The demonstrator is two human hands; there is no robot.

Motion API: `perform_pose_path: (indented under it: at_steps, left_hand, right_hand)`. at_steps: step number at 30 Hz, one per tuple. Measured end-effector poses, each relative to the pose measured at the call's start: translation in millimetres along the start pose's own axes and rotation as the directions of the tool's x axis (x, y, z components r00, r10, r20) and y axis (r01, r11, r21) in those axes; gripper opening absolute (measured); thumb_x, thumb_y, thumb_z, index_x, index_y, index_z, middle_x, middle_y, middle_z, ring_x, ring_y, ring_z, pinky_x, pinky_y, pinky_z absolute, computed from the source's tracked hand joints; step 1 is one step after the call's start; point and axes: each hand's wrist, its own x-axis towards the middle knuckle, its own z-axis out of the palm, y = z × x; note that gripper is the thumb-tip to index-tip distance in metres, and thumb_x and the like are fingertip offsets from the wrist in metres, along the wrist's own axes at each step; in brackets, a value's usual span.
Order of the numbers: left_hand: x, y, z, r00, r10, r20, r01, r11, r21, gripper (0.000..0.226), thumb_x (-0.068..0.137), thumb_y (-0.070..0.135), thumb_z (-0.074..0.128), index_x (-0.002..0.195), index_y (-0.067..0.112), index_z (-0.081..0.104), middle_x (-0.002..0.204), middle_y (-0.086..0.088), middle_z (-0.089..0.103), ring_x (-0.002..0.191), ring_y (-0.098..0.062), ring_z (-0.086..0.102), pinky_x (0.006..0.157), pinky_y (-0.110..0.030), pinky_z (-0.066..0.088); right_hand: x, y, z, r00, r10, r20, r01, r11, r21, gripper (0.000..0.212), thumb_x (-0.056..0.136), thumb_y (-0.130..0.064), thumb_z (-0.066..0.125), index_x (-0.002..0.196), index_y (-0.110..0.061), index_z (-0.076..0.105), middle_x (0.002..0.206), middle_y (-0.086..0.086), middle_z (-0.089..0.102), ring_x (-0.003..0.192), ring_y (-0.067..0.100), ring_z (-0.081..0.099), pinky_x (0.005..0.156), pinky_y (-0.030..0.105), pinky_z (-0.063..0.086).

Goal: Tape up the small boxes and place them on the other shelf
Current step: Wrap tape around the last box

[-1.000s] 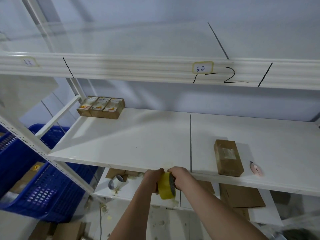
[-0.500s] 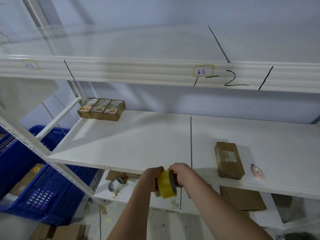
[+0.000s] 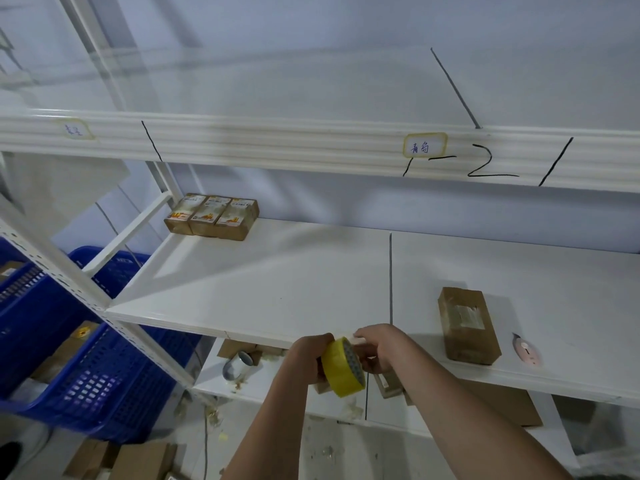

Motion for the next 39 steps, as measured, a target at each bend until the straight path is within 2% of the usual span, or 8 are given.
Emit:
perform_pose_path:
  at_steps: [7, 12, 16, 21, 29, 34, 36, 39]
  left_hand:
    - [-1, 1, 2, 1.000, 0.004, 0.022, -0.002, 0.999, -0.050, 0.028, 0.100, 0.029, 0.060, 0.092, 0.002, 0.062, 0.092, -0.016, 0.067, 0.088, -0.032, 0.066, 0.094, -0.049, 0.054]
    - [5, 4, 0, 1.000, 0.023, 0.001, -0.023, 0.999, -0.029, 0.027, 0.096, 0.027, 0.065, 0.098, 0.001, 0.063, 0.108, -0.019, 0.070, 0.101, -0.034, 0.069, 0.093, -0.051, 0.055]
    - [8, 8, -3, 0.999, 0.038, -0.005, -0.038, 0.999, -0.001, 0.029, 0.094, 0.027, 0.067, 0.104, 0.000, 0.063, 0.113, -0.019, 0.070, 0.097, -0.033, 0.070, 0.090, -0.049, 0.056]
    - [4, 12, -2, 0.998, 0.057, -0.029, -0.055, 0.997, 0.058, 0.024, 0.094, 0.026, 0.066, 0.092, 0.002, 0.061, 0.114, -0.020, 0.070, 0.103, -0.033, 0.070, 0.092, -0.049, 0.056]
    - [2, 20, -8, 0.996, 0.087, -0.026, -0.085, 0.995, 0.056, 0.032, 0.091, 0.032, 0.070, 0.101, 0.002, 0.063, 0.110, -0.020, 0.070, 0.100, -0.035, 0.070, 0.092, -0.051, 0.056]
    - [-7, 33, -9, 0.974, 0.223, -0.030, -0.210, 0.948, 0.239, 0.041, 0.080, 0.037, 0.074, 0.105, 0.005, 0.068, 0.104, -0.017, 0.073, 0.094, -0.034, 0.072, 0.088, -0.050, 0.058]
    - [-15, 39, -8, 0.961, 0.275, -0.002, -0.257, 0.901, 0.350, 0.043, 0.077, 0.039, 0.077, 0.106, 0.008, 0.071, 0.102, -0.015, 0.073, 0.090, -0.030, 0.072, 0.086, -0.044, 0.059]
    - [-24, 50, -6, 0.932, 0.360, 0.047, -0.335, 0.800, 0.498, 0.037, 0.079, 0.037, 0.079, 0.107, 0.012, 0.076, 0.106, -0.012, 0.072, 0.087, -0.025, 0.069, 0.076, -0.033, 0.059]
  right_hand:
    - [8, -10, 5, 0.999, -0.035, 0.004, 0.035, 0.999, -0.029, 0.024, 0.093, -0.013, 0.070, 0.074, -0.001, 0.062, 0.063, 0.009, 0.060, 0.056, 0.020, 0.052, 0.053, 0.029, 0.046]
    - [17, -17, 11, 0.998, 0.029, -0.048, -0.035, 0.990, -0.135, 0.035, 0.094, -0.007, 0.067, 0.061, -0.006, 0.054, 0.053, 0.005, 0.050, 0.048, 0.013, 0.043, 0.038, 0.019, 0.040]
    - [15, -22, 12, 0.998, 0.008, -0.065, -0.017, 0.989, -0.146, 0.029, 0.090, -0.001, 0.062, 0.063, -0.006, 0.053, 0.058, 0.006, 0.050, 0.049, 0.016, 0.044, 0.044, 0.024, 0.041]
    - [14, -24, 10, 0.999, -0.029, -0.027, 0.025, 0.991, -0.135, 0.027, 0.088, 0.001, 0.058, 0.063, -0.006, 0.052, 0.054, 0.005, 0.047, 0.048, 0.016, 0.042, 0.044, 0.025, 0.041]
    - [-1, -35, 11, 0.995, -0.091, 0.045, 0.093, 0.994, -0.051, 0.011, 0.079, -0.005, 0.060, 0.073, -0.009, 0.052, 0.065, 0.006, 0.052, 0.062, 0.021, 0.050, 0.067, 0.031, 0.050]
    - [-6, -47, 3, 0.984, -0.133, 0.123, 0.127, 0.990, 0.055, 0.016, 0.091, -0.007, 0.061, 0.079, -0.008, 0.050, 0.073, 0.012, 0.063, 0.060, 0.022, 0.055, 0.066, 0.035, 0.055]
    - [-12, -49, -7, 0.972, -0.156, 0.177, 0.135, 0.983, 0.124, 0.012, 0.093, -0.005, 0.066, 0.089, -0.005, 0.055, 0.082, 0.014, 0.068, 0.060, 0.021, 0.064, 0.057, 0.035, 0.060]
    - [-27, -53, -27, 0.951, -0.197, 0.237, 0.149, 0.967, 0.205, 0.011, 0.089, 0.001, 0.070, 0.095, 0.004, 0.061, 0.086, 0.019, 0.070, 0.073, 0.027, 0.070, 0.062, 0.040, 0.063]
